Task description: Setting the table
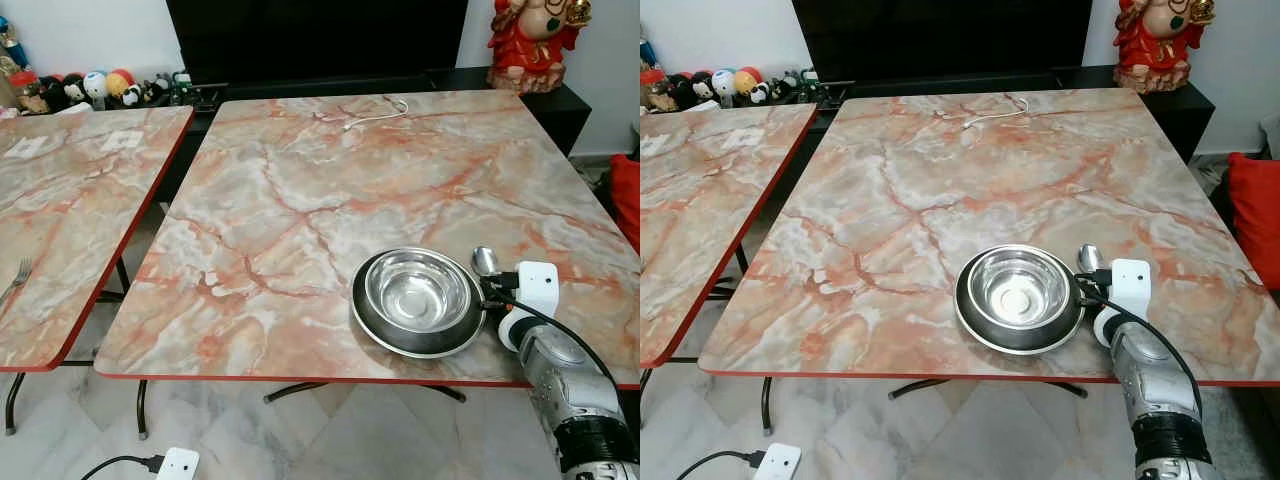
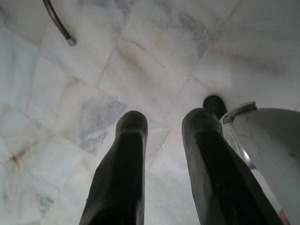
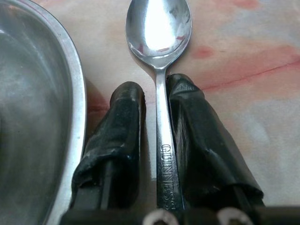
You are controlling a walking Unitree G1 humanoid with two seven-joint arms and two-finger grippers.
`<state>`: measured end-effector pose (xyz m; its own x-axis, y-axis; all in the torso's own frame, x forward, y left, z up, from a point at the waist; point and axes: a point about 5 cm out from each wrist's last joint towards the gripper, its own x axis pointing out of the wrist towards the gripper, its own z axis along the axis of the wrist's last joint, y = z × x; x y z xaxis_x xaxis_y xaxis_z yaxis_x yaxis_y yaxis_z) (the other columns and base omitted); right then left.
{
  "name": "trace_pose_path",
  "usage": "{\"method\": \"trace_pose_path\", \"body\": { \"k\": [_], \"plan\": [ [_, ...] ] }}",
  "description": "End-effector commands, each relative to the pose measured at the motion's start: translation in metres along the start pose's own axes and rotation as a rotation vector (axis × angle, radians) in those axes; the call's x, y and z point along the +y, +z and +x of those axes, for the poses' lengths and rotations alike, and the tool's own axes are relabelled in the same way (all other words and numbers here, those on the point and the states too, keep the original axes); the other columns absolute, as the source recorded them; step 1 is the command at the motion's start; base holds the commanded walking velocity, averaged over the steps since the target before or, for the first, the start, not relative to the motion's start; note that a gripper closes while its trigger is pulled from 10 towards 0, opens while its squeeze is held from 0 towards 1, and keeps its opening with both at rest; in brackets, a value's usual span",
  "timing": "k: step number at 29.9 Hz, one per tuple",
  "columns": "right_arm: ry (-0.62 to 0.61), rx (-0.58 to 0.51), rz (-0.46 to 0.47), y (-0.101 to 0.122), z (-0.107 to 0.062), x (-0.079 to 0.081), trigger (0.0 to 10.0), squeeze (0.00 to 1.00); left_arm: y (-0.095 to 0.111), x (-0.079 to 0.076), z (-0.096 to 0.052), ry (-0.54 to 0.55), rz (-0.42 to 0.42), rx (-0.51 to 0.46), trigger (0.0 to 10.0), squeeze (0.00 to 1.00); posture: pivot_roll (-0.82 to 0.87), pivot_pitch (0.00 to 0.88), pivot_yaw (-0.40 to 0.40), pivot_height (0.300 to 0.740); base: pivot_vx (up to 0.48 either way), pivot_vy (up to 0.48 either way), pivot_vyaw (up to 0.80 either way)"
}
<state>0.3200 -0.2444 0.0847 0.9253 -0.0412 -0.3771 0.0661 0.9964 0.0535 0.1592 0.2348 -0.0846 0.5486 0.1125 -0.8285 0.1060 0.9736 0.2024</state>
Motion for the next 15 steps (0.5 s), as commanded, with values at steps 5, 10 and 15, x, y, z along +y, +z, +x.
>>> {"method": "trace_pose_path", "body": {
  "k": [5,10,15],
  "plan": [
    [-0.032,0.020,0.020,-0.006,-0.003,-0.004,10.0,0.00,-0.013,0.010,-0.004,0.018,-0.007,0.037,10.0,0.00,-0.15,0.047,0.095,0.740,0.000,0.000,0.00],
    [-0.039,-0.026,0.066,0.000,-0.003,-0.003,10.0,0.00,-0.010,0.009,-0.003,0.016,-0.006,0.032,10.0,0.00,-0.15,0.046,0.097,0.740,0.000,0.000,0.00],
    [-0.041,-0.054,0.064,0.004,-0.005,-0.003,10.0,0.00,-0.002,0.009,-0.001,0.016,-0.004,0.023,10.0,0.00,-0.15,0.045,0.099,0.740,0.000,0.000,0.00]
  ]
}}
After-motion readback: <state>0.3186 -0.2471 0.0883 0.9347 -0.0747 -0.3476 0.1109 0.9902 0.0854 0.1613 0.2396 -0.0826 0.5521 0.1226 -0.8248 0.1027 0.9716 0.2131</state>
